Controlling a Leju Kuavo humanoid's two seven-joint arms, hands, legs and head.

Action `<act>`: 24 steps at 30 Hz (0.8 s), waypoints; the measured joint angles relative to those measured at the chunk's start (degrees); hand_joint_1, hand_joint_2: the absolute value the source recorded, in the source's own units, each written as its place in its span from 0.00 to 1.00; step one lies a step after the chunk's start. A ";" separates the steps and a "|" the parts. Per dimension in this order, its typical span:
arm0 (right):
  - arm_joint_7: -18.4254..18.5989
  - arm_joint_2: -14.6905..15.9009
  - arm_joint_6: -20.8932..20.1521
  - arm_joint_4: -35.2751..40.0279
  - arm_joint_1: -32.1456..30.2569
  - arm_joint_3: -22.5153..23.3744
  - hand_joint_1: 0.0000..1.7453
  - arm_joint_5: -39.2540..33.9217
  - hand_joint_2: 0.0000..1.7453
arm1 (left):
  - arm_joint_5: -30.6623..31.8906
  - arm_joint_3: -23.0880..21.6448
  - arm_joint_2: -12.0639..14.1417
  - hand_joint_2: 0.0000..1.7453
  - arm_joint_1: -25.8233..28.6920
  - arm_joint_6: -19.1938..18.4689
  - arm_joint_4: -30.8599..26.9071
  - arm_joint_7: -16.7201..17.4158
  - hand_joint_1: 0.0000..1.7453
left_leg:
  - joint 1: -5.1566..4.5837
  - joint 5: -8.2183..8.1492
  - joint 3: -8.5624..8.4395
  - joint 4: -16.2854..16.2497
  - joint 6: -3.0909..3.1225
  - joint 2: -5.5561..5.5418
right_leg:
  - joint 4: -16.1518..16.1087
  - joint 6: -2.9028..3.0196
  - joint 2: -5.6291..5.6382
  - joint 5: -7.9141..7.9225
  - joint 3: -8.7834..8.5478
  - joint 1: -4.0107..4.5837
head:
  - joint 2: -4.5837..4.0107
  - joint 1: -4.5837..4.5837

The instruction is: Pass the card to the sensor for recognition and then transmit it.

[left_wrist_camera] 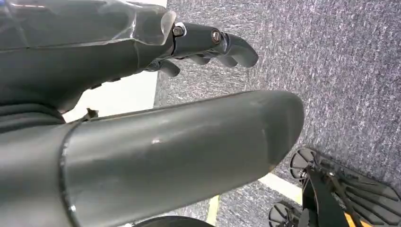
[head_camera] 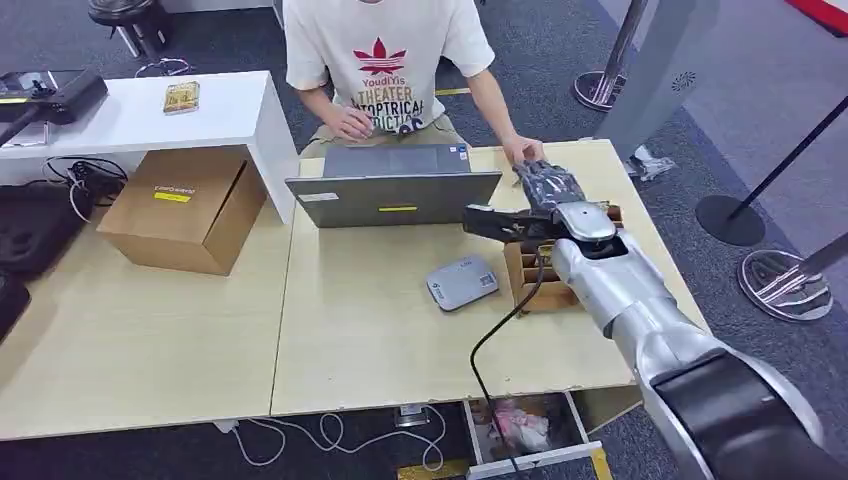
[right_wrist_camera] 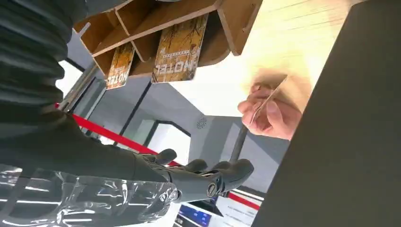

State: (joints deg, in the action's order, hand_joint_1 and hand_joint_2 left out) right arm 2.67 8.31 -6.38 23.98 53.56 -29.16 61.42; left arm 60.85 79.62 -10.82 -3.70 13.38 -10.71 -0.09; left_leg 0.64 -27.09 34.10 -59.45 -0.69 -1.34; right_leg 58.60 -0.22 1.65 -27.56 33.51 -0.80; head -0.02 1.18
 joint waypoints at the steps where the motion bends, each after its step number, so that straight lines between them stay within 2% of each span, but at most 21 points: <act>1: 0.20 0.02 0.00 -0.18 0.13 0.00 0.00 0.00 1.00 | 0.00 0.00 0.00 0.00 -0.05 -0.02 0.00 0.00 0.00 | 0.00 0.00 0.00 0.00 0.00 0.00 | 0.00 0.00 0.00 0.00 0.00 0.00 | 0.00 0.00; 12: 1.24 1.77 0.11 -1.49 0.45 0.02 0.00 -0.22 1.00 | 0.79 0.00 0.09 0.00 -0.22 -1.03 0.00 -0.70 0.00 | -0.01 0.00 0.01 -0.01 0.00 -0.01 | -0.01 0.00 0.00 0.00 0.00 -0.01 | 0.00 0.00; 24: 0.76 2.71 -0.15 -1.53 0.45 0.07 0.00 -0.26 1.00 | 0.74 0.00 0.07 0.00 -0.26 -0.90 0.00 -0.68 0.00 | 0.00 0.00 0.01 -0.01 0.00 0.00 | 0.00 0.00 0.00 0.00 0.00 0.00 | 0.00 0.00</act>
State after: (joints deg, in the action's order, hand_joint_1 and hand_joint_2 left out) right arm 3.43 11.02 -6.54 22.45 54.01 -29.09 61.16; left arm 61.59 79.62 -10.75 -3.96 12.48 -10.71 -0.76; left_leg 0.64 -27.09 34.11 -59.46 -0.69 -1.34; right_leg 58.60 -0.22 1.65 -27.56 33.52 -0.79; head -0.02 1.18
